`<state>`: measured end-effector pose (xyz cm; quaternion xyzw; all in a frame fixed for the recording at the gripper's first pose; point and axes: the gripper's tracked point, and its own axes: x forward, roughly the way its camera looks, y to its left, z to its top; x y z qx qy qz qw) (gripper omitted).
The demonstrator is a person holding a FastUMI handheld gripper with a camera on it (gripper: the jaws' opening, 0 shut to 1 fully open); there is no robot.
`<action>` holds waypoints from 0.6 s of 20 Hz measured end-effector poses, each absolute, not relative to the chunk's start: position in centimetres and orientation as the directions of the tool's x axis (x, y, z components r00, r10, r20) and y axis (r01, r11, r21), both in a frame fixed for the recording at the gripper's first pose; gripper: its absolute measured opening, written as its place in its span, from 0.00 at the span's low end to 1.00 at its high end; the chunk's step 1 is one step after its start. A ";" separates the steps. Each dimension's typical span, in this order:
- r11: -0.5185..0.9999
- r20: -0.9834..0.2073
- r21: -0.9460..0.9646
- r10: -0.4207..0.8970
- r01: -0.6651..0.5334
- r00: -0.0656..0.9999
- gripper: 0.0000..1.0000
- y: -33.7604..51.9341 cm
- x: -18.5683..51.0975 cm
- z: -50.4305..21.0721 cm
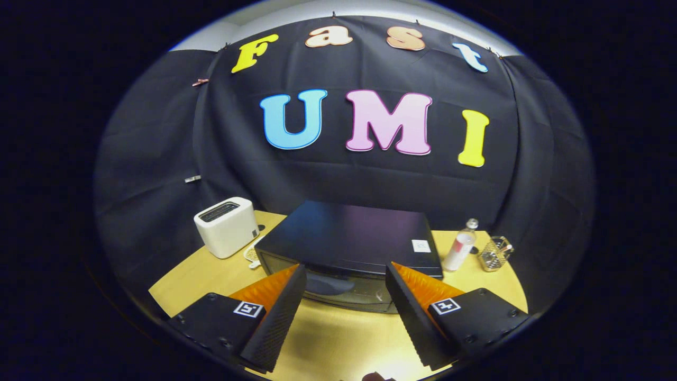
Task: Open the toaster oven, put the food inside, and close the toaster oven door.
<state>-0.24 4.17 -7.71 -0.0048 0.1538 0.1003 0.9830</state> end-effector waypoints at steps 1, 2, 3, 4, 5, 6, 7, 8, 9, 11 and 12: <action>0.981 -0.285 0.040 0.192 -0.188 0.939 0.99 3.4 -0.6 -6.9; 0.983 -0.268 0.053 0.181 -0.173 0.946 0.99 2.7 -0.9 -5.9; 0.987 -0.252 0.056 0.161 -0.151 0.954 0.99 1.7 -1.1 -5.1; 0.990 -0.236 0.058 0.140 -0.130 0.962 0.98 0.8 -1.3 -4.3; 0.991 -0.221 0.068 0.124 -0.112 0.967 0.98 0.3 -1.5 -3.7; 0.992 -0.207 0.080 0.116 -0.101 0.971 0.98 -0.1 -1.6 -3.0; 0.992 -0.195 0.092 0.108 -0.091 0.975 0.99 -0.4 -1.8 -2.4; 0.992 -0.183 0.101 0.098 -0.081 0.978 0.99 -0.7 -2.0 -1.8; 0.991 -0.171 0.108 0.091 -0.073 0.981 0.98 -1.1 -2.1 -1.2; 0.991 -0.148 0.117 0.079 -0.062 0.986 0.98 -1.6 -2.1 -0.2; 0.992 -0.133 0.115 0.071 -0.056 0.989 0.98 -1.9 -2.1 0.4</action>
